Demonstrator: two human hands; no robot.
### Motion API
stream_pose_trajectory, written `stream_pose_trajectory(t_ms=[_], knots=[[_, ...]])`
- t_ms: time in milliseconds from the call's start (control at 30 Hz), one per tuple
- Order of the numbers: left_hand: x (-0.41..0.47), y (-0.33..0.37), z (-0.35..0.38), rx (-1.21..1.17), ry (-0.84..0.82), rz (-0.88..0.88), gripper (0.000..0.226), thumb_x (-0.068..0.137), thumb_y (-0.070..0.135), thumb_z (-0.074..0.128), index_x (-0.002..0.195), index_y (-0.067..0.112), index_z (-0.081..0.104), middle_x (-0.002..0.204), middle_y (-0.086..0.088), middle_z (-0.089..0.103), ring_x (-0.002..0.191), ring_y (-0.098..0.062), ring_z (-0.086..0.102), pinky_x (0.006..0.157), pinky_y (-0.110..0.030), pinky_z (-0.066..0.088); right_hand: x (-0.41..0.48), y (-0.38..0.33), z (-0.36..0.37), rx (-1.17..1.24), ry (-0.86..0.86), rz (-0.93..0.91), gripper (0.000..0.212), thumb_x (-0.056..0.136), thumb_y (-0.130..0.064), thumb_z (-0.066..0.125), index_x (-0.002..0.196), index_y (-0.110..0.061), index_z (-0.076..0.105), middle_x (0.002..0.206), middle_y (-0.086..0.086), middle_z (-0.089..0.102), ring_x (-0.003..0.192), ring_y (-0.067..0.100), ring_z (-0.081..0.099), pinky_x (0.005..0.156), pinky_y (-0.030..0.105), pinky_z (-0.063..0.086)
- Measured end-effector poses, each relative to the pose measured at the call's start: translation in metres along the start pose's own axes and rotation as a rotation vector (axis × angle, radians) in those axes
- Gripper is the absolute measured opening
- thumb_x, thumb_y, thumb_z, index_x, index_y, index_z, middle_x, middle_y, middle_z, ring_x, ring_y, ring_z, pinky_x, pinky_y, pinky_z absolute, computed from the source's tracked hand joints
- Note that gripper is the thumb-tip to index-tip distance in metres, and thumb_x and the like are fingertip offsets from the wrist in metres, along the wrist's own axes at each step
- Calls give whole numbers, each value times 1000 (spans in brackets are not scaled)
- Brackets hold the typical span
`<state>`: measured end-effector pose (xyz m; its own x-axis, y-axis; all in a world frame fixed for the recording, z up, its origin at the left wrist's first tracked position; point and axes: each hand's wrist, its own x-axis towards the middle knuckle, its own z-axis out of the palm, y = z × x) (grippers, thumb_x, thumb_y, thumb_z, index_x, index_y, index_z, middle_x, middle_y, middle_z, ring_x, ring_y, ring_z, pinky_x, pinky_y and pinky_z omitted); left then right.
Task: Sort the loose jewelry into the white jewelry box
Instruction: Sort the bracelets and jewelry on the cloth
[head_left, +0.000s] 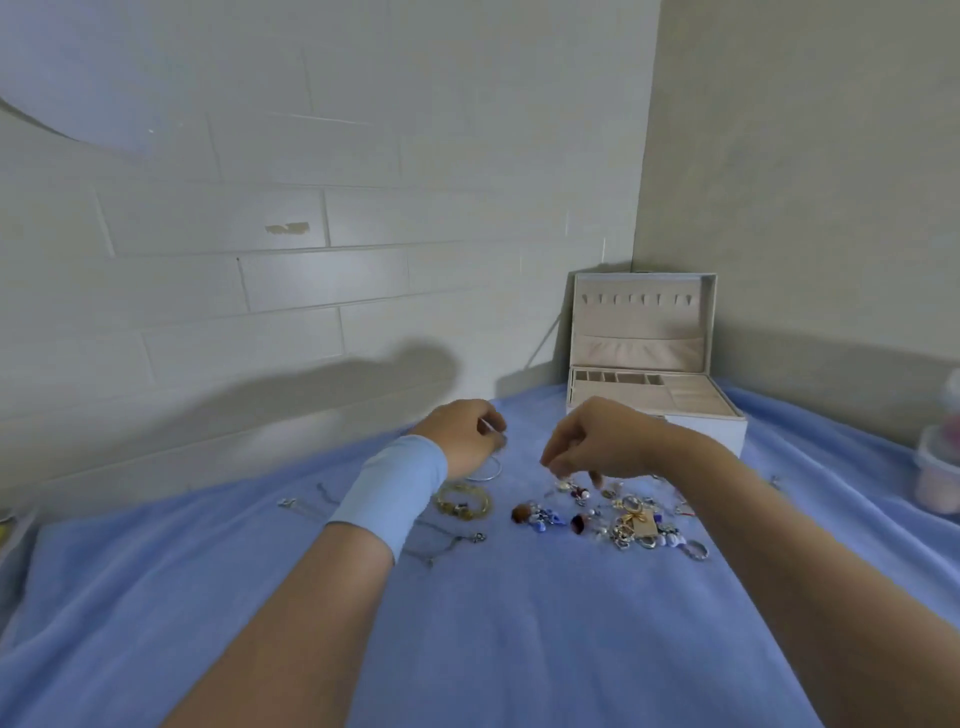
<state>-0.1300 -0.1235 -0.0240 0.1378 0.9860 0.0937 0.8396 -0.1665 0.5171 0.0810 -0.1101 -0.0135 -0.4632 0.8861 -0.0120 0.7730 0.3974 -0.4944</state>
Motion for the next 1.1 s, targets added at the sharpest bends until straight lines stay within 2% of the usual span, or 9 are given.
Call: stream_pose_trajectory(t_ms=[133, 300, 433, 533, 633, 733, 900, 1000, 1100], knots=[[19, 49, 37, 4, -67, 137, 24, 98, 24, 52, 120, 26, 62, 109, 6, 60, 100, -15, 57, 88, -28, 44, -19, 55, -26, -27, 62, 118, 18, 86, -10, 73, 84, -28, 78, 67, -12, 73, 58, 12, 68, 65, 28, 59], [41, 98, 86, -5, -189, 238, 18, 94, 22, 60, 106, 28, 72, 110, 7, 68, 98, -13, 60, 85, -24, 43, -40, 108, -37, -127, 37, 202, 14, 83, -17, 78, 83, -30, 78, 75, -9, 72, 66, 12, 65, 58, 14, 48], [52, 120, 117, 42, -254, 229, 16, 86, 29, 69, 100, 32, 75, 101, 12, 69, 95, -11, 63, 84, -24, 47, -47, 134, -37, -119, -18, 248, 12, 78, -27, 85, 82, -36, 77, 78, -18, 74, 80, 11, 71, 71, 22, 54], [58, 127, 128, 115, -309, 222, 13, 83, 30, 73, 96, 30, 75, 104, 8, 71, 97, -15, 64, 89, -29, 51, -49, 145, -35, -129, -36, 251, 12, 78, -29, 83, 88, -35, 79, 77, -22, 72, 79, 7, 69, 71, 19, 53], [65, 130, 129, 151, -314, 227, 13, 89, 24, 65, 93, 30, 76, 106, 7, 72, 99, -17, 65, 90, -27, 50, -47, 153, -38, -136, 86, 264, 13, 84, -20, 77, 84, -34, 78, 73, -14, 69, 75, 14, 67, 64, 18, 50], [70, 136, 128, 196, -303, 246, 17, 90, 21, 61, 88, 33, 73, 107, 10, 70, 100, -15, 63, 90, -26, 49, -51, 159, -49, -112, 178, 276, 13, 88, -15, 73, 90, -27, 78, 75, -13, 65, 70, 9, 61, 60, 16, 45], [75, 149, 137, 206, -366, 301, 9, 80, 31, 73, 89, 31, 73, 94, 14, 69, 91, -13, 65, 87, -31, 55, -63, 170, -62, -99, 124, 283, 14, 87, -16, 74, 90, -30, 78, 81, -15, 67, 78, 0, 63, 64, 11, 42], [76, 151, 137, 246, -391, 331, 16, 80, 28, 75, 97, 29, 75, 92, 12, 67, 86, -11, 62, 79, -25, 50, -65, 170, -58, 10, 144, 225, 12, 86, -17, 75, 86, -28, 77, 74, -18, 67, 64, -12, 59, 58, 5, 40], [78, 148, 130, 223, -361, 323, 15, 84, 21, 72, 97, 28, 77, 98, 9, 73, 90, -12, 66, 80, -23, 50, -61, 167, -52, 60, 154, 185, 8, 85, -20, 78, 85, -29, 78, 70, -21, 66, 62, -13, 58, 60, 6, 41]])
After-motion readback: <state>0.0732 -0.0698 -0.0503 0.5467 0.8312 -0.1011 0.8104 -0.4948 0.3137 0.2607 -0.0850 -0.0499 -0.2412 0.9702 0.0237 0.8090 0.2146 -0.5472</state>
